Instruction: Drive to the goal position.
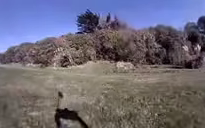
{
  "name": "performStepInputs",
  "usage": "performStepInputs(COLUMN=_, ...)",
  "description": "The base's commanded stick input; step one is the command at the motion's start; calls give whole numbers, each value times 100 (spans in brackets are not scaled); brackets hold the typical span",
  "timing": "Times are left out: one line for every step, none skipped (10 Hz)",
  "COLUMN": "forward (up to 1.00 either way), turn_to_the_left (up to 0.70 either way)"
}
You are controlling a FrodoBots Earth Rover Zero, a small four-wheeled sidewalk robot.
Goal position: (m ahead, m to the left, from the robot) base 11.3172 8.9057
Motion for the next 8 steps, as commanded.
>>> performStepInputs(forward=70, turn_to_the_left=28)
performStepInputs(forward=70, turn_to_the_left=19)
performStepInputs(forward=70, turn_to_the_left=0)
performStepInputs(forward=70, turn_to_the_left=0)
performStepInputs(forward=70, turn_to_the_left=0)
performStepInputs(forward=70, turn_to_the_left=0)
performStepInputs(forward=70, turn_to_the_left=0)
performStepInputs(forward=70, turn_to_the_left=0)
